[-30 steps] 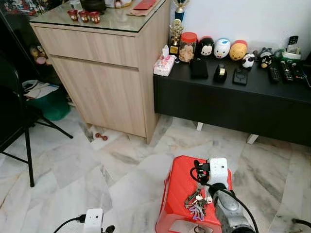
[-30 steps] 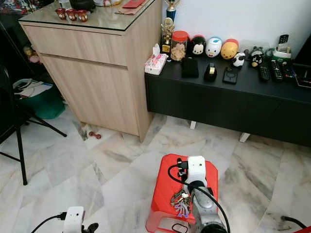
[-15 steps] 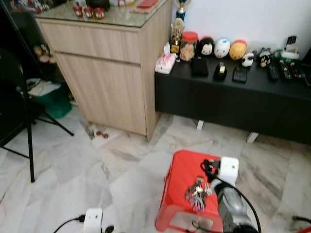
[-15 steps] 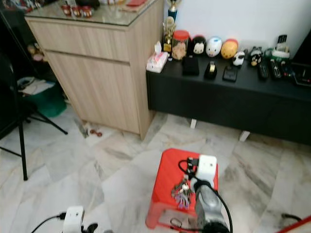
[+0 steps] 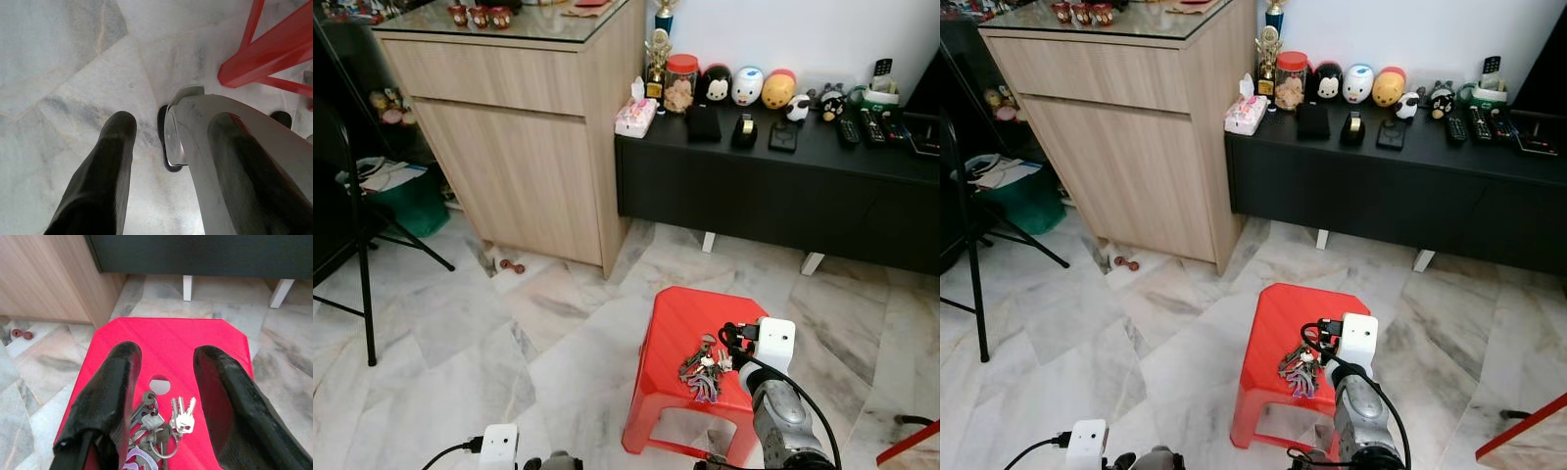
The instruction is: Hang keys on a hook
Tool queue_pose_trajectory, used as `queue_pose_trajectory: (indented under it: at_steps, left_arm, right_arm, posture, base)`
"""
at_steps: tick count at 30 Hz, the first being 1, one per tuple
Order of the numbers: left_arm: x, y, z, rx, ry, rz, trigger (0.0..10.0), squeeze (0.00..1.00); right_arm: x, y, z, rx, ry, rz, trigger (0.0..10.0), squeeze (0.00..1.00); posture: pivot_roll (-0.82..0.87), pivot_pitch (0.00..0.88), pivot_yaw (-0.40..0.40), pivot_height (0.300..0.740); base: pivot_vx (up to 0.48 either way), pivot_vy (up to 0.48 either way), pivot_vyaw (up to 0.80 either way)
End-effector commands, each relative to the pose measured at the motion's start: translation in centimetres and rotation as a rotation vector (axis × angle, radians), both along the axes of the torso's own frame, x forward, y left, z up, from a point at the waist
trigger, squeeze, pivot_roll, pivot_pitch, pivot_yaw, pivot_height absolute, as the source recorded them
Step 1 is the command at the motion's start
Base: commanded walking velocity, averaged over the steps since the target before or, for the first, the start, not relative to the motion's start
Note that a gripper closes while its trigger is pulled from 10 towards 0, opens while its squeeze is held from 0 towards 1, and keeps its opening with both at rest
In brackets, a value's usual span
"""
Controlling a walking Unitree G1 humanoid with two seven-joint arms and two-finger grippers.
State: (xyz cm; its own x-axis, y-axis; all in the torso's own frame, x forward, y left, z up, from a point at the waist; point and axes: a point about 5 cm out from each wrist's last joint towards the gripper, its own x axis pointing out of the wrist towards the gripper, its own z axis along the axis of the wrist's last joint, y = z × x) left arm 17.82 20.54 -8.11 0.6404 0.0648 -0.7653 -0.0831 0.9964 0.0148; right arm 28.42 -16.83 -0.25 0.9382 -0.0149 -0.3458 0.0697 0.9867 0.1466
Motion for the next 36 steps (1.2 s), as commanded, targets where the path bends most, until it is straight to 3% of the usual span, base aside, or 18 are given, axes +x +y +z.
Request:
queue_pose_trajectory:
  at_steps: [1,18,24,36]
  left_arm:
    - [-0.4,0.16,-0.19,-0.006,0.014,0.023,10.0,0.0]
    - [-0.33,-0.08,-0.21,-0.008,0.015,0.03,10.0,0.0]
    - [-0.29,-0.15,-0.2,-0.011,0.014,0.033,10.0,0.0]
    - [-0.19,-0.05,-0.15,-0.016,0.012,0.041,10.0,0.0]
  right_arm:
    - [0.22,0.21,0.12,-0.002,0.002,0.014,10.0,0.0]
    - [-0.08,0.29,-0.04,0.022,-0.004,0.045,10.0,0.0]
    - [-0.17,0.4,-0.09,0.048,-0.009,0.039,10.0,0.0]
    - [-0.34,0.26,-0.3,0.05,0.005,0.02,10.0,0.0]
  posture:
    - [0.08,0.041,0.009,0.643]
    - [0.08,0.06,0.0,0.639]
    - [0.08,0.067,0.001,0.639]
    - [0.08,0.084,0.006,0.639]
  base:
    - [0.0,0.0,0.0]
    - [0.0,0.0,0.0]
    - [0.0,0.0,0.78]
    - [0.0,0.0,0.0]
